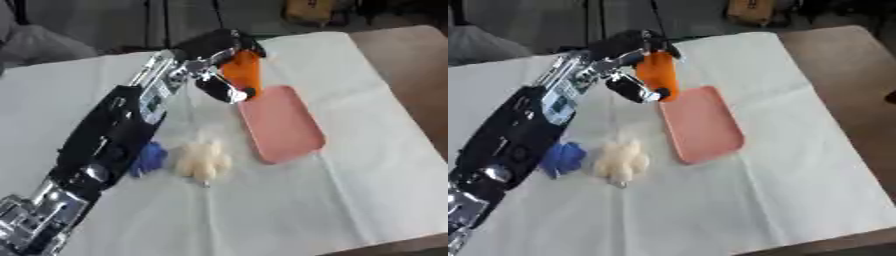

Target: Pick up objects on the table and place them in the box.

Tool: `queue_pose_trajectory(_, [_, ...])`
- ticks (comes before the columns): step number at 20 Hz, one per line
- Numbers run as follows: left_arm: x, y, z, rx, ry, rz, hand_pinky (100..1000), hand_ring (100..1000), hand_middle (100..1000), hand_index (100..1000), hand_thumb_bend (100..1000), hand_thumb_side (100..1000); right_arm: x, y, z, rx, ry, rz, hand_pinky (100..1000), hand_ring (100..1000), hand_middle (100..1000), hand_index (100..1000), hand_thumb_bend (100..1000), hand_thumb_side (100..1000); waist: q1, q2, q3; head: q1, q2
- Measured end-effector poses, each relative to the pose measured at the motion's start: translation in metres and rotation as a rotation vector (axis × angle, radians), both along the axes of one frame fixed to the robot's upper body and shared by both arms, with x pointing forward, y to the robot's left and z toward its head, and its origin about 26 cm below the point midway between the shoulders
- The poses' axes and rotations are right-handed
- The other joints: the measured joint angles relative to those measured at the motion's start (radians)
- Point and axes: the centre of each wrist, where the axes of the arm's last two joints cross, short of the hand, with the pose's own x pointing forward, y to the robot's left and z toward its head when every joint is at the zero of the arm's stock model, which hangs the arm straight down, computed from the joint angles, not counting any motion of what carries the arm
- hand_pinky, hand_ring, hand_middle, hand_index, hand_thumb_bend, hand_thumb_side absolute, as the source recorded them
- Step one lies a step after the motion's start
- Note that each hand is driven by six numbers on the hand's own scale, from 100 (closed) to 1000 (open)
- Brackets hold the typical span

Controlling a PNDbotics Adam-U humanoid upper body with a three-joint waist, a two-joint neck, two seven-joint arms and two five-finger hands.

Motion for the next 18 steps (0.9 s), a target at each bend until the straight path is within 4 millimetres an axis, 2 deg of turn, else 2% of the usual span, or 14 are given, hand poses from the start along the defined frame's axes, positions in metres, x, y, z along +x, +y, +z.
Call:
queue_pose_trajectory(5, [-0.003,-0.023,-0.014,0.013,-0.036,-0.06,361,593,686,814,344,129,0.001,0.002,0.002,0.002,-0.012,0.019,562,493,828,742,100,698,0.0,0.0,-0.008,0.0,-0.003])
queue_pose_trajectory(6, [-0.004,-0.025,-0.018,0.018,-0.04,-0.069,384,602,691,818,377,152,0.001,0.003,0.002,0.002,-0.013,0.021,562,493,828,742,100,699,0.0,0.001,-0.009,0.0,-0.004])
queue_pose_trajectory(9, [-0.007,-0.032,-0.031,0.061,-0.051,-0.1,401,608,693,820,391,167,0.001,0.003,0.002,0.002,-0.014,0.023,561,493,828,742,100,699,0.0,0.002,-0.013,0.0,-0.007])
queue_pose_trajectory(12, [-0.009,-0.034,-0.042,0.128,-0.062,-0.131,439,623,706,830,412,201,0.001,0.003,0.002,0.001,-0.015,0.023,561,492,828,742,100,701,0.0,0.002,-0.012,0.0,-0.008])
queue_pose_trajectory(18, [-0.011,-0.035,-0.056,0.216,-0.053,-0.178,504,660,742,846,392,235,0.0,0.002,0.002,0.001,-0.014,0.024,560,491,827,742,100,701,0.001,0.004,-0.008,-0.007,-0.008])
